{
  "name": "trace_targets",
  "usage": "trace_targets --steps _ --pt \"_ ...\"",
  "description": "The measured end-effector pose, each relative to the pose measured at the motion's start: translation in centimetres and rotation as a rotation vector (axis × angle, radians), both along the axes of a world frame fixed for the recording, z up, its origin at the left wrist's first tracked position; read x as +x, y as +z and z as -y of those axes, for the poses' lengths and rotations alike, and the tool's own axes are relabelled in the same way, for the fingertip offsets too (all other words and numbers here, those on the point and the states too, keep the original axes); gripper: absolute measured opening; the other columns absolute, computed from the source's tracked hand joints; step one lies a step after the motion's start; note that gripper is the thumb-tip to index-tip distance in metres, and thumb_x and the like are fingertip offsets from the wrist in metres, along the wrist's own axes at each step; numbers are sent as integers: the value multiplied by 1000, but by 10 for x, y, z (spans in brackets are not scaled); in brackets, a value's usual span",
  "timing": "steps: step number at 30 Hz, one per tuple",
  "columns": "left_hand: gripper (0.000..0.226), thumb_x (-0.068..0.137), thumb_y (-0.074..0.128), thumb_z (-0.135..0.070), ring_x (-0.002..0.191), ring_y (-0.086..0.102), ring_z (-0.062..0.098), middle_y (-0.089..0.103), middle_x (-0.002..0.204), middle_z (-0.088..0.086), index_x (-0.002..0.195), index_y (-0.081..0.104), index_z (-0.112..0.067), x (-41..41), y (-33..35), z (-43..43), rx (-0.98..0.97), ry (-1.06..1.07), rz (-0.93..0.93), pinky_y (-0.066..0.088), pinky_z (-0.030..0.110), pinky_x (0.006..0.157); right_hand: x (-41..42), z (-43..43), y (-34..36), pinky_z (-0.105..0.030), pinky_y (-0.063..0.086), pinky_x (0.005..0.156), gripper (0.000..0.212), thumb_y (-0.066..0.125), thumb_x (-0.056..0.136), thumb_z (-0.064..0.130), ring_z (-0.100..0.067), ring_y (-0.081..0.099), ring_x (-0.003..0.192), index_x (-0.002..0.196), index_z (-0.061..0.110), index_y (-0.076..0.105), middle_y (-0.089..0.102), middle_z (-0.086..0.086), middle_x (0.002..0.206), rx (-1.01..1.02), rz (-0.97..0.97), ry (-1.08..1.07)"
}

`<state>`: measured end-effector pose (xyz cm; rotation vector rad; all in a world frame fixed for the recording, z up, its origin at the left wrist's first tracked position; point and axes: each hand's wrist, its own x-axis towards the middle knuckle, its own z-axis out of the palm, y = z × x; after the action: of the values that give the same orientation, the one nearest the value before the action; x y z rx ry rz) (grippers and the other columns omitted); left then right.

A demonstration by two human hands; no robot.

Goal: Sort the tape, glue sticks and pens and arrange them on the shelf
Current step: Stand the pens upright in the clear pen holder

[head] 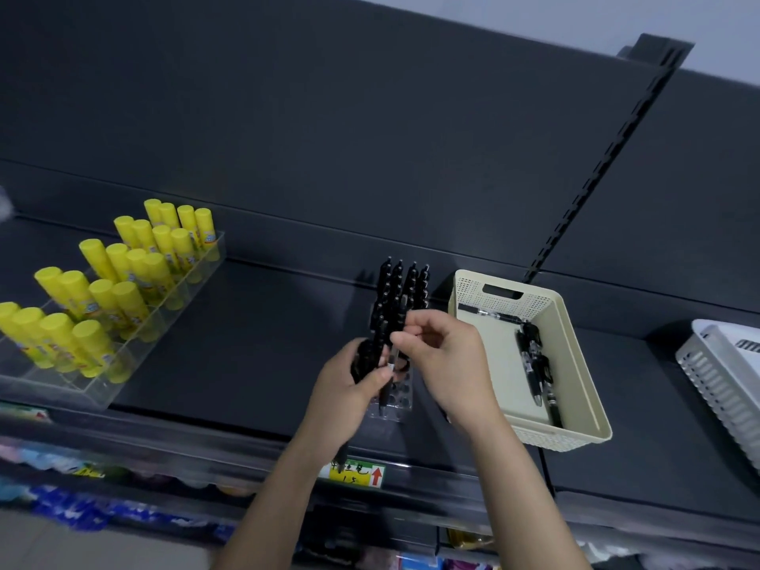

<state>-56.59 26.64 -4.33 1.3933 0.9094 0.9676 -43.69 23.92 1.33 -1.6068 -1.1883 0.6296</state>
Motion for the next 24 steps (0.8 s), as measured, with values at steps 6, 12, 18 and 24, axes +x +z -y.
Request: trace_targets --steps 6,12,18,24 --pt "14 90 61 -6 87 71 13 74 92 -3 100 62 -14 4 0 -4 -144 127 141 57 24 77 5 5 -3 -50 54 76 26 64 85 3 -20 58 69 70 20 51 55 3 66 35 -55 -110" --pt "4 93 55 0 85 72 22 67 95 16 95 57 -2 -9 -7 -20 -651 424 563 57 35 86 18 2 -6 -11 42 63 22 65 85 10 -13 55 64 74 21 50 55 11 65 102 203 -325" --pt "10 91 56 6 98 66 23 59 102 19 96 59 -2 -14 -12 -20 -759 417 583 56 37 86 14 -5 -28 -12 31 57 16 64 87 10 -7 48 63 80 19 53 58 2 72 18 323 -289" --pt "12 90 59 3 98 68 22 64 105 17 102 63 2 -17 -12 -20 -736 397 551 54 37 91 11 -6 -48 -15 30 57 5 64 88 11 -15 53 66 85 8 60 62 -3 75 -114 353 -239"
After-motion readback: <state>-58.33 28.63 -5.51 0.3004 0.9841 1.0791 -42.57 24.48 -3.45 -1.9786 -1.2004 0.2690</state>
